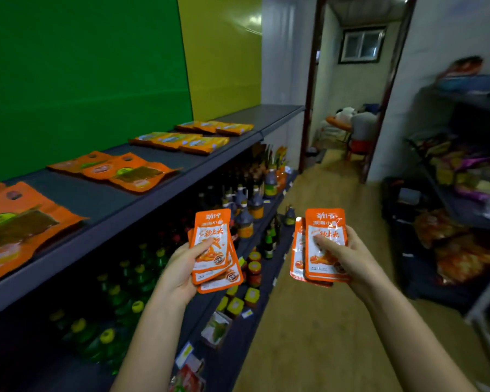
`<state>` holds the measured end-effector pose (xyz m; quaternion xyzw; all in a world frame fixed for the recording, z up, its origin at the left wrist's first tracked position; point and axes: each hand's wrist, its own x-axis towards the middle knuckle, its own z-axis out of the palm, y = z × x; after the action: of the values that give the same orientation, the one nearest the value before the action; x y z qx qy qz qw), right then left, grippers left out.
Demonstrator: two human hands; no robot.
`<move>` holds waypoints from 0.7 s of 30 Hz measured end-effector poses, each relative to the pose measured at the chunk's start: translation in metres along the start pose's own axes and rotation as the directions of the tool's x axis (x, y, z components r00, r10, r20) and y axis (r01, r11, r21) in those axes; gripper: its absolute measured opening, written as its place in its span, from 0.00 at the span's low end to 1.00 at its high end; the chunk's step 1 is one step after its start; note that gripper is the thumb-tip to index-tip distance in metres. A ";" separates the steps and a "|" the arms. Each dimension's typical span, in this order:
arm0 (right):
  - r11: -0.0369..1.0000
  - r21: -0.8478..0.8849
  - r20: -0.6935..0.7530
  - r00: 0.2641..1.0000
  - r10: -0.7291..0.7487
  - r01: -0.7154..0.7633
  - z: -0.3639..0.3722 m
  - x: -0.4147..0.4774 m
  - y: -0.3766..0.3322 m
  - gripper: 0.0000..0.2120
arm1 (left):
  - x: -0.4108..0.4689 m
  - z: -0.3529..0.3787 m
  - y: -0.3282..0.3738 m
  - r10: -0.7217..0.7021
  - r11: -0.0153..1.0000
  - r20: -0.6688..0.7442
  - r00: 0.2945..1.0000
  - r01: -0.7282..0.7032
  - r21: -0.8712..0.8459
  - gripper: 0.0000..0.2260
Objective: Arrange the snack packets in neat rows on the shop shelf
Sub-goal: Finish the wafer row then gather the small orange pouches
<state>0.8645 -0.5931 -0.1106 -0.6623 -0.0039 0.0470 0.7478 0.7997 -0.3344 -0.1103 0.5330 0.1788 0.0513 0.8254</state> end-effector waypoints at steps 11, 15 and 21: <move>0.996 -0.002 -0.057 0.994 0.094 -0.094 -0.084 0.124 0.011 0.19 | 0.126 0.087 -0.053 -0.113 0.994 -0.021 0.993 0.113 0.014 0.11; 0.994 -0.002 -0.072 0.992 0.106 -0.107 -0.091 0.187 0.012 0.19 | 0.189 0.114 -0.057 -0.119 0.992 -0.010 0.993 0.120 0.031 0.08; 0.997 0.028 -0.090 0.993 0.077 -0.075 -0.091 0.300 -0.008 0.19 | 0.305 0.174 -0.035 -0.087 0.994 0.034 0.996 0.084 0.075 0.05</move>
<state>1.1700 -0.6616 -0.1312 -0.6542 0.0558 0.0453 0.7529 1.1404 -0.4155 -0.1512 0.5556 0.1876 -0.0006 0.8100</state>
